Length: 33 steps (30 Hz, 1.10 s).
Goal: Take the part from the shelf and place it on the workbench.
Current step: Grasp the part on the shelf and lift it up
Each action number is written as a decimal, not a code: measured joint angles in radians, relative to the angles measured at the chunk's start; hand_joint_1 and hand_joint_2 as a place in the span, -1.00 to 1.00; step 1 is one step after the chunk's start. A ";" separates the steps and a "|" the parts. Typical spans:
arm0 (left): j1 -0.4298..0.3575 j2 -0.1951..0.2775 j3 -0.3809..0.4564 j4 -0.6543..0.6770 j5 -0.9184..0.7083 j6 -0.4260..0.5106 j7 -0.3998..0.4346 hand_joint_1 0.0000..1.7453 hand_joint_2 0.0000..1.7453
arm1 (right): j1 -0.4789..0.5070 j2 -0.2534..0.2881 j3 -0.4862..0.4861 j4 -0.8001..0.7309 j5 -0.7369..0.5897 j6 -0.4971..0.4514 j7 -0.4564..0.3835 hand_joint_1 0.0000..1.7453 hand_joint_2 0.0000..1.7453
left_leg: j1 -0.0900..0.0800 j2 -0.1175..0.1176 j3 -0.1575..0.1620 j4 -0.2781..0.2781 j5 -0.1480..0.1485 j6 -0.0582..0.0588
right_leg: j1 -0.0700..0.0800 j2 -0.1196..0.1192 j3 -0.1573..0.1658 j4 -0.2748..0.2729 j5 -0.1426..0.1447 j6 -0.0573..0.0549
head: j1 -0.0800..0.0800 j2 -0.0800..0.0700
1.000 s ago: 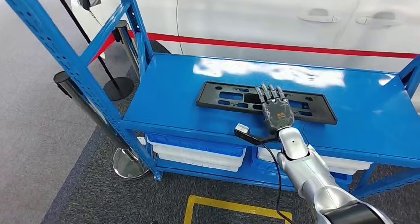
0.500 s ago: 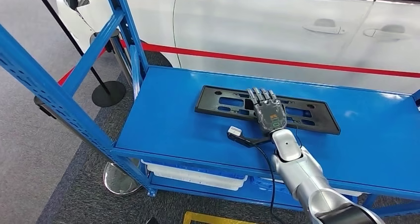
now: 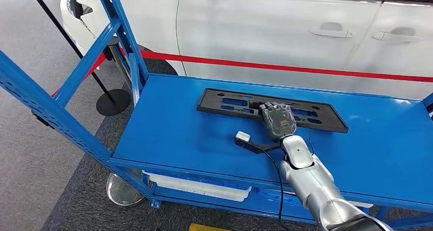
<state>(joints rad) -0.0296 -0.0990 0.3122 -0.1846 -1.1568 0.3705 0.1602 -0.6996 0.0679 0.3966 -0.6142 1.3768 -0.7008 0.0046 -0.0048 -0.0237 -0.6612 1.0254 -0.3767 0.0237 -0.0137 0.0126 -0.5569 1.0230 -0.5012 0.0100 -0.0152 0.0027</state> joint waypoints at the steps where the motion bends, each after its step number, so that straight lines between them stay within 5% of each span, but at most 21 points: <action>1: 0.000 0.000 0.001 0.000 -0.001 0.001 0.002 -1.00 -1.00 | 0.004 0.000 0.002 -0.019 -0.009 0.000 -0.005 1.00 1.00 | 0.000 0.000 0.000 0.000 0.000 -0.001 | 0.000 0.000 0.000 0.000 -0.001 -0.001 | 0.000 0.000; 8: 0.002 -0.002 0.028 0.000 0.018 -0.012 -0.004 -1.00 -1.00 | 0.048 0.000 0.006 -0.263 -0.236 0.036 -0.084 1.00 1.00 | 0.000 0.000 -0.002 -0.001 -0.003 -0.006 | 0.000 0.000 -0.001 0.000 -0.004 -0.005 | 0.000 0.000; 14: 0.004 -0.003 0.081 0.000 0.068 -0.017 -0.063 -1.00 -1.00 | 0.036 0.001 0.009 -0.549 -0.909 0.253 -0.241 1.00 1.00 | 0.000 0.000 -0.003 -0.001 -0.004 -0.008 | 0.000 -0.001 -0.002 -0.001 -0.005 -0.005 | 0.000 0.000; 19: 0.005 -0.008 0.156 0.000 0.161 -0.022 -0.242 -1.00 -1.00 | 0.010 -0.021 -0.009 -0.733 -1.300 0.411 -0.293 1.00 1.00 | 0.000 0.000 -0.003 0.000 -0.005 -0.007 | -0.002 -0.002 -0.001 -0.002 -0.005 -0.004 | 0.000 0.000; 23: 0.005 -0.015 0.204 0.000 0.207 -0.034 -0.402 -1.00 1.00 | 0.002 -0.052 -0.029 -0.819 -1.428 0.471 -0.304 1.00 1.00 | 0.000 0.000 -0.003 0.000 -0.005 -0.006 | -0.002 -0.002 0.000 -0.003 -0.005 -0.004 | 0.001 0.000; 28: 0.002 -0.025 0.282 0.000 0.302 -0.149 -0.594 -1.00 1.00 | 0.019 -0.097 -0.042 -0.889 -1.517 0.513 -0.329 1.00 1.00 | -0.001 0.000 -0.003 0.001 -0.006 -0.005 | -0.002 -0.002 0.001 -0.004 -0.005 -0.003 | 0.001 0.000; 33: -0.005 -0.033 0.327 0.000 0.328 -0.190 -0.633 -1.00 1.00 | 0.046 -0.120 -0.046 -0.906 -1.501 0.507 -0.345 1.00 1.00 | -0.001 0.000 -0.003 0.001 -0.006 -0.004 | -0.002 -0.002 0.001 -0.004 -0.005 -0.003 | 0.000 0.000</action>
<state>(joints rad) -0.0348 -0.1317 0.6397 -0.1846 -0.8285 0.1805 -0.4727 -0.6531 -0.0517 0.3510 -1.5201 -0.1238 -0.1943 -0.3408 -0.0063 -0.0239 -0.6640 1.0264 -0.3831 0.0195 -0.0158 0.0109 -0.5560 1.0188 -0.5067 0.0071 -0.0147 0.0027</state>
